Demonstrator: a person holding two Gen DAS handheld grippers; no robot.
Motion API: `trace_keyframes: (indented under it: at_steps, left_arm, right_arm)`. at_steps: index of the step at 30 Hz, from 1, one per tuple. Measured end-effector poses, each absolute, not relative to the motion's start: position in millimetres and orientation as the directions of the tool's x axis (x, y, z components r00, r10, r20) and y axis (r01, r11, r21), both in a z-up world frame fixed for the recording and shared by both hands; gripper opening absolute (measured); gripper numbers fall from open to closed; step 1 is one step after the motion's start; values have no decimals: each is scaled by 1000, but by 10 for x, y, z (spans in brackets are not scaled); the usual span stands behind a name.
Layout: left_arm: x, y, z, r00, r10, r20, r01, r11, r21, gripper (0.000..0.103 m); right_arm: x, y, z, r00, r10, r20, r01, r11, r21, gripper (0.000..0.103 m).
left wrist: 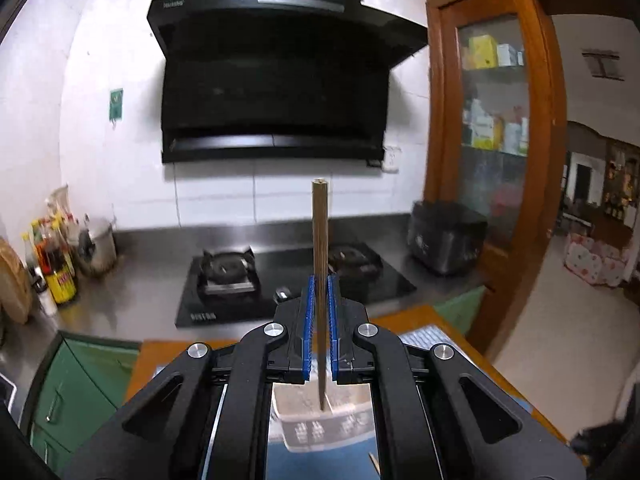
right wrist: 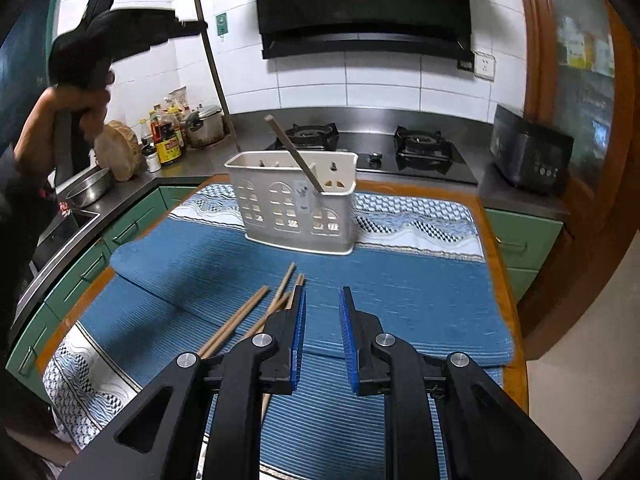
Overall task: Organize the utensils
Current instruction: 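Carry the chopstick into the white holder and open the left gripper while the right gripper returns, then grasp another wooden chopstick with the right gripper while the left gripper grasps one too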
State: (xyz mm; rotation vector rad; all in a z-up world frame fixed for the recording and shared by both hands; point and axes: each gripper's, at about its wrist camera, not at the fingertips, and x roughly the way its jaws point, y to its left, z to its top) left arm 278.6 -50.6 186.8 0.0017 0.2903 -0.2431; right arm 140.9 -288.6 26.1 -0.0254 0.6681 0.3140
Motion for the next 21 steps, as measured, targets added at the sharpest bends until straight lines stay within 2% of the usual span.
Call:
trace_keyframes:
  at_steps: [6,13,17,20,21]
  left_arm:
    - [3071,-536,1643,929,-215,-300,211,976,-44,5]
    - [3252,-448,1137,888,-210,-409,194,978,-80,5]
    - [3204,-422,1042,879,-209,-428,197,978,-73,13]
    - [3056,-381,1073,887,-212,-410,199,977,-75,34]
    - [3011,-374,1082,890,-211,-405,200,977,-71,34]
  right_arm:
    - [1490,-2948,88,720,271,-639,-276,956,94,17]
    - [1452,-2885,-39,709,263,-654,-276,957,86,17]
    - [1374,-2815,-134,689,275,-670,-285,954,98,17]
    - [1306,-2741,-250,663,293,-689,-294,948,120,17]
    - [1288,-2705,-295,654,295,-697,-297,947,122,17]
